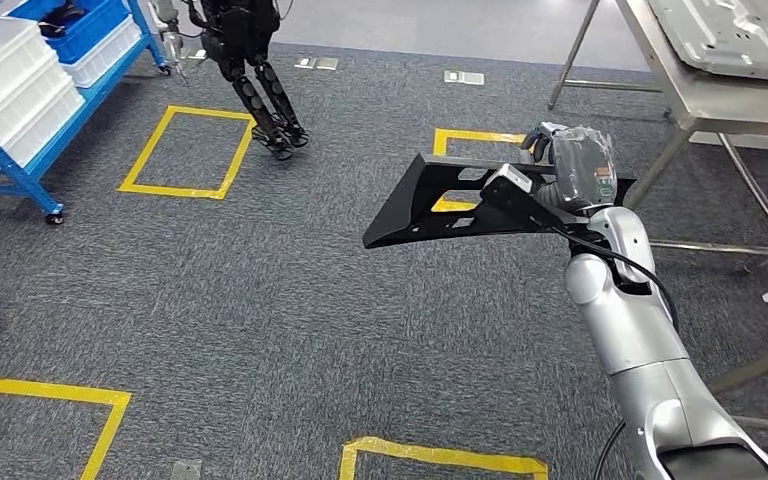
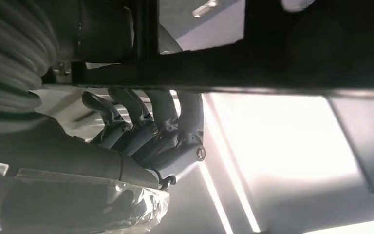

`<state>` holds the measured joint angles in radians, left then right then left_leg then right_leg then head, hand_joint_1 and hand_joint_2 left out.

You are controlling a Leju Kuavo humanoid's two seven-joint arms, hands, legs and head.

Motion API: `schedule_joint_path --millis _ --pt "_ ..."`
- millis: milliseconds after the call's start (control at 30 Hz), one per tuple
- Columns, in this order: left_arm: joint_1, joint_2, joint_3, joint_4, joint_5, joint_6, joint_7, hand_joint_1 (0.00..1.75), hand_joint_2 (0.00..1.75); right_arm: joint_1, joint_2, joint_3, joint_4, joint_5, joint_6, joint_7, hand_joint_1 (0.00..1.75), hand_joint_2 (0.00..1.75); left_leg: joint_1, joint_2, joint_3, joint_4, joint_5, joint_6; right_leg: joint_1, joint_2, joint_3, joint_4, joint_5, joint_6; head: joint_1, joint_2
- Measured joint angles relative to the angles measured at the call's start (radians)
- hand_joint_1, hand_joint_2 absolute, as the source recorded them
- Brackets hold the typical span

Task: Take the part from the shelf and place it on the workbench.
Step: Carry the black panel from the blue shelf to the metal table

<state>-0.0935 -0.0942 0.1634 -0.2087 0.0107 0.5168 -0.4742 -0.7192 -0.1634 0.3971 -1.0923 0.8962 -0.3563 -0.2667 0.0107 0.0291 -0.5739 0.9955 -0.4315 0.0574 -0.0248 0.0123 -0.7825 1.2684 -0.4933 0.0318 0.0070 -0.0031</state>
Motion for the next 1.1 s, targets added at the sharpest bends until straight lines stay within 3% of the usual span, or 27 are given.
schedule_joint_path --millis 33,67,133,200,233,300,367,433,500,533,600,667,733,800,867,933,967,1033,1067,1100 --pt "0.000 0.000 0.000 0.000 0.000 0.000 0.000 0.00 1.75 0.003 -0.001 0.000 0.001 0.000 0.000 0.000 1.71 1.75 -0.001 0.015 -0.003 0.000 0.001 -0.001 -0.001 -0.003 0.006 0.002 0.000 0.007 0.000 0.000" --pt "0.000 0.000 0.000 0.000 0.000 -0.001 0.000 0.00 1.75 0.006 -0.002 0.000 0.002 0.000 0.000 0.000 1.71 1.75 -0.001 0.029 -0.004 0.001 0.002 -0.002 -0.003 -0.008 0.032 -0.034 0.011 0.015 0.000 0.000" --pt "0.000 0.000 0.000 0.000 -0.001 -0.003 0.000 0.00 1.75 0.005 -0.004 -0.001 0.004 0.001 -0.001 0.000 1.71 1.75 -0.005 0.055 -0.006 0.004 0.000 -0.008 -0.003 -0.053 0.126 -0.180 0.048 0.027 0.001 0.000" --pt "-0.001 0.000 0.000 0.000 -0.002 -0.005 0.000 0.00 1.75 0.003 -0.006 -0.003 0.004 0.002 -0.003 0.000 1.71 1.75 -0.012 0.077 -0.008 0.010 -0.003 -0.019 0.004 -0.089 0.184 -0.275 0.070 0.020 0.000 0.000" --pt "-0.001 -0.001 0.000 0.000 -0.002 -0.005 0.000 0.00 1.75 0.003 -0.008 -0.003 0.004 0.002 -0.004 0.000 1.71 1.75 -0.014 0.088 -0.008 0.012 -0.004 -0.024 0.008 -0.088 0.188 -0.286 0.073 0.013 -0.002 0.000" --pt "-0.002 -0.001 0.000 0.000 -0.004 -0.005 0.000 0.00 1.75 0.005 -0.013 -0.005 0.004 0.002 -0.005 -0.001 1.71 1.75 -0.009 0.105 -0.007 0.014 -0.006 -0.034 0.006 -0.061 0.182 -0.287 0.080 -0.004 -0.005 0.000" --pt "-0.004 -0.002 0.000 -0.001 -0.005 -0.005 0.000 0.00 1.75 0.003 -0.016 -0.006 0.004 0.002 -0.006 -0.002 1.71 1.75 0.001 0.066 -0.021 0.055 -0.040 -0.045 0.001 -0.036 0.183 -0.291 0.086 -0.021 -0.007 0.000" --pt "-0.004 -0.002 0.000 -0.001 -0.006 -0.005 0.001 0.00 1.75 0.002 -0.013 -0.006 0.004 0.002 -0.007 -0.003 1.71 1.75 0.007 -0.001 -0.072 0.177 -0.110 -0.051 0.002 -0.011 0.183 -0.291 0.090 -0.033 -0.010 0.000" --pt "-0.002 -0.002 0.000 0.000 -0.005 -0.004 0.002 0.00 1.75 0.004 -0.009 -0.005 0.005 0.002 -0.006 -0.003 1.71 1.75 0.008 -0.026 -0.128 0.297 -0.154 -0.051 0.009 0.018 0.182 -0.290 0.092 -0.039 -0.011 0.000" --pt "-0.002 -0.002 0.000 0.000 -0.005 -0.004 0.003 0.00 1.75 0.005 -0.008 -0.004 0.005 0.002 -0.006 -0.003 1.71 1.75 0.007 -0.029 -0.137 0.311 -0.148 -0.048 0.013 0.034 0.182 -0.290 0.093 -0.040 -0.011 0.000" --pt "-0.002 -0.001 0.000 0.000 -0.004 -0.004 0.003 0.00 1.75 0.006 -0.008 -0.004 0.005 0.002 -0.006 -0.003 1.71 1.75 0.005 -0.044 -0.097 0.220 -0.082 -0.033 0.018 0.065 0.182 -0.288 0.094 -0.041 -0.011 0.000" --pt "-0.001 0.002 0.001 0.000 -0.003 -0.004 0.002 0.00 1.75 0.003 -0.007 -0.004 0.006 0.002 -0.007 -0.004 1.71 1.75 0.002 -0.090 -0.036 0.090 -0.022 -0.014 0.019 0.090 0.181 -0.286 0.096 -0.037 -0.009 0.000" --pt "-0.001 0.005 0.001 0.000 -0.002 -0.005 0.002 0.00 1.75 0.002 -0.006 -0.004 0.007 0.001 -0.008 -0.005 1.71 1.75 -0.003 -0.114 -0.011 0.038 -0.012 0.000 0.013 0.113 0.175 -0.286 0.102 -0.029 -0.012 0.000" --pt "-0.002 0.005 0.001 0.000 -0.002 -0.006 0.001 0.00 1.75 0.002 -0.008 -0.006 0.008 0.000 -0.009 -0.006 1.71 1.75 -0.004 -0.092 -0.003 0.018 -0.006 0.008 0.010 0.133 0.168 -0.291 0.110 -0.016 -0.017 0.000" --pt "-0.005 0.004 0.001 -0.001 -0.004 -0.007 0.000 0.00 1.75 -0.001 -0.015 -0.010 0.011 0.000 -0.012 -0.006 1.71 1.75 -0.001 -0.064 0.012 -0.018 0.014 0.014 0.017 0.103 0.148 -0.272 0.100 -0.011 -0.014 0.000" --pt "-0.007 0.002 0.001 -0.001 -0.008 -0.008 0.000 0.00 1.75 -0.009 -0.020 -0.014 0.015 0.000 -0.017 -0.007 1.71 1.75 -0.003 -0.037 0.017 -0.040 0.028 0.017 0.018 0.037 0.095 -0.172 0.054 -0.015 -0.008 0.000" --pt "-0.007 0.001 0.001 -0.001 -0.010 -0.009 0.000 0.00 1.75 -0.012 -0.023 -0.015 0.019 0.001 -0.019 -0.007 1.71 1.75 -0.003 -0.023 0.015 -0.042 0.030 0.019 0.015 0.017 0.061 -0.102 0.026 -0.014 -0.005 0.000" --pt "-0.007 0.000 0.001 -0.001 -0.012 -0.009 0.001 0.00 1.75 -0.008 -0.027 -0.017 0.027 0.001 -0.022 -0.007 1.71 1.75 -0.003 0.006 0.011 -0.042 0.030 0.016 0.003 0.002 0.021 -0.017 0.001 -0.001 -0.003 0.000" --pt "-0.007 -0.001 0.001 -0.001 -0.012 -0.009 0.002 0.00 1.75 -0.006 -0.030 -0.018 0.031 0.001 -0.023 -0.007 1.71 1.75 -0.002 0.020 0.009 -0.041 0.030 0.012 -0.004 -0.004 0.030 -0.031 0.010 0.012 -0.004 0.000" --pt "-0.007 -0.002 0.001 -0.001 -0.013 -0.009 0.003 0.00 1.75 -0.005 -0.031 -0.019 0.035 0.001 -0.023 -0.007 1.71 1.75 -0.001 0.033 0.007 -0.038 0.029 0.006 -0.013 -0.017 0.063 -0.090 0.031 0.026 -0.003 0.000"
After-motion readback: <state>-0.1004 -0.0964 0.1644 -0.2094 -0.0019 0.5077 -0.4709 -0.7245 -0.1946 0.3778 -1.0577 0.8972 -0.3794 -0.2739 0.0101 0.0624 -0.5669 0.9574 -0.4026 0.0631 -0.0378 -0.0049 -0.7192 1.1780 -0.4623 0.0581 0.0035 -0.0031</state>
